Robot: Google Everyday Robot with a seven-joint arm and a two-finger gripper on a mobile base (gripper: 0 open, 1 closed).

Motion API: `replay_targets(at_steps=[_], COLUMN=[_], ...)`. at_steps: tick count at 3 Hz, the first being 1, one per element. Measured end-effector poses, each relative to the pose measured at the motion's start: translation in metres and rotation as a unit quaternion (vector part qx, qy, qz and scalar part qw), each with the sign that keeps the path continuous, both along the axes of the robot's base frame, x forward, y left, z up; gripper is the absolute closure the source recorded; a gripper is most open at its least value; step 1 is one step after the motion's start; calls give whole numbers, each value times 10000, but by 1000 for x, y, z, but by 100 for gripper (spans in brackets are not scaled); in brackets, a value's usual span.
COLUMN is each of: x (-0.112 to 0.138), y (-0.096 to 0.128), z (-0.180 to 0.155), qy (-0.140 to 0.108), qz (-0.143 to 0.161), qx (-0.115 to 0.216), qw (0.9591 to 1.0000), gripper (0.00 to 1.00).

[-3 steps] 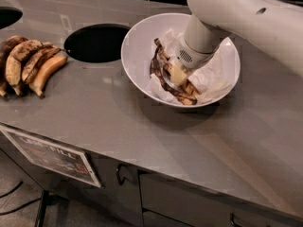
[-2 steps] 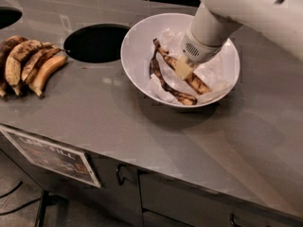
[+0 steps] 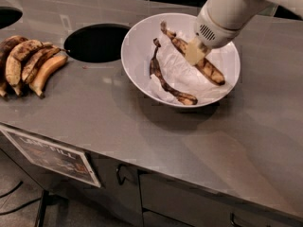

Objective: Pick banana from white bowl

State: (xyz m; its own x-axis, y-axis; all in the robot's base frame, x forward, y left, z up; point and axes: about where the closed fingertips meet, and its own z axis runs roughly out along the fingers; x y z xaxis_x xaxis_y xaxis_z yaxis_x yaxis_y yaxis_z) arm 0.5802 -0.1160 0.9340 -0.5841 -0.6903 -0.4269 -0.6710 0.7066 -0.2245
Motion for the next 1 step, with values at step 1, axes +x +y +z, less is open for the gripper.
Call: replay_targets(at_steps=[1], x=[0], y=[0], z=[0], qy=[-2], qz=[0], qx=[0], qw=[10000], gripper=[100])
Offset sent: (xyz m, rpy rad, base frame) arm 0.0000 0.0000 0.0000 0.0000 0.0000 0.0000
